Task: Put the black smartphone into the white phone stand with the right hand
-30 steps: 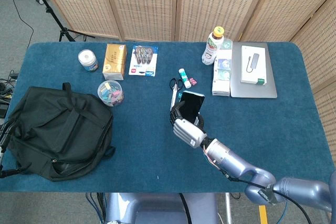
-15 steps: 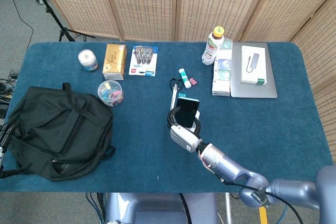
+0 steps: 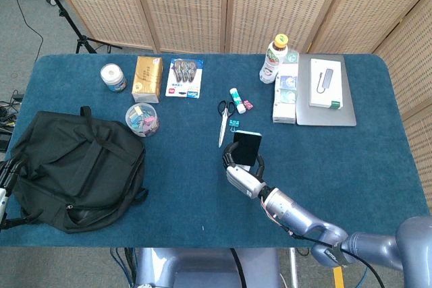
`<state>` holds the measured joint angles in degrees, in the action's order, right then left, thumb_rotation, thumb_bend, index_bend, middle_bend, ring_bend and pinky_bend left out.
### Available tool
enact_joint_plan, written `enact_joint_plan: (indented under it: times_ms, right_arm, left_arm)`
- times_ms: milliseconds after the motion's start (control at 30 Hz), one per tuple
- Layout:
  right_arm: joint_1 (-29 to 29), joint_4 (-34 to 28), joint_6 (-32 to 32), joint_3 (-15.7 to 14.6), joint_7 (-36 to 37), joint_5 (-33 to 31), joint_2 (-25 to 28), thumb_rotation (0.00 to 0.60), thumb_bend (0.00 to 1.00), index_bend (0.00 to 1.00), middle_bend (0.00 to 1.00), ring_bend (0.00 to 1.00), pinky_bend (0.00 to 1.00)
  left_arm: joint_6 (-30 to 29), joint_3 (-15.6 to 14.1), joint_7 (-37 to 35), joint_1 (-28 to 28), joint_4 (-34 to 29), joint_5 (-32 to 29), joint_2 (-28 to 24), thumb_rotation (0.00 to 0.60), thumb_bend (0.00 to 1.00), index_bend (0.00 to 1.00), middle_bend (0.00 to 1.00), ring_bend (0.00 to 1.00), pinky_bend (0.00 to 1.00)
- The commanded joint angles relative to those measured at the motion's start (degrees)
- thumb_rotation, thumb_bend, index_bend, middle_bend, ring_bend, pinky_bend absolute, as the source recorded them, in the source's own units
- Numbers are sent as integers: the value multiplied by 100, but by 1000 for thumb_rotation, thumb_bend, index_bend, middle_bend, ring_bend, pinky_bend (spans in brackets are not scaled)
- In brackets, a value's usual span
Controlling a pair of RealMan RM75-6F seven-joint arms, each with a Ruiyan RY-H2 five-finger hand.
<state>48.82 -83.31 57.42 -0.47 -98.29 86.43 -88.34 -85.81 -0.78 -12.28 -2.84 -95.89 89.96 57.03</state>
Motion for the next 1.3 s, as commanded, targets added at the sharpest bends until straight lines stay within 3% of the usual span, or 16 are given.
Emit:
enact_joint_plan:
  times_ms: [33,500,1300]
  right_arm:
    - [-139,205,125,-63,-53,38,-169,600,466,618,502,364,366]
    - [-445,326,333,43,-582,-297,-563,600,466,618,504,370,366]
    - [-508,730,315,39,-429,-103,-898,600,465,616,495,370,366]
  left_arm:
    - [14,-4,20,-8,-1,4,8,600,46,0,0,0,0]
    - [43,-13,103,-24,-21,-3,27,600,47,0,0,0,0]
    - [21,-20,26,-18,-13,2,4,600,48,0,0,0,0]
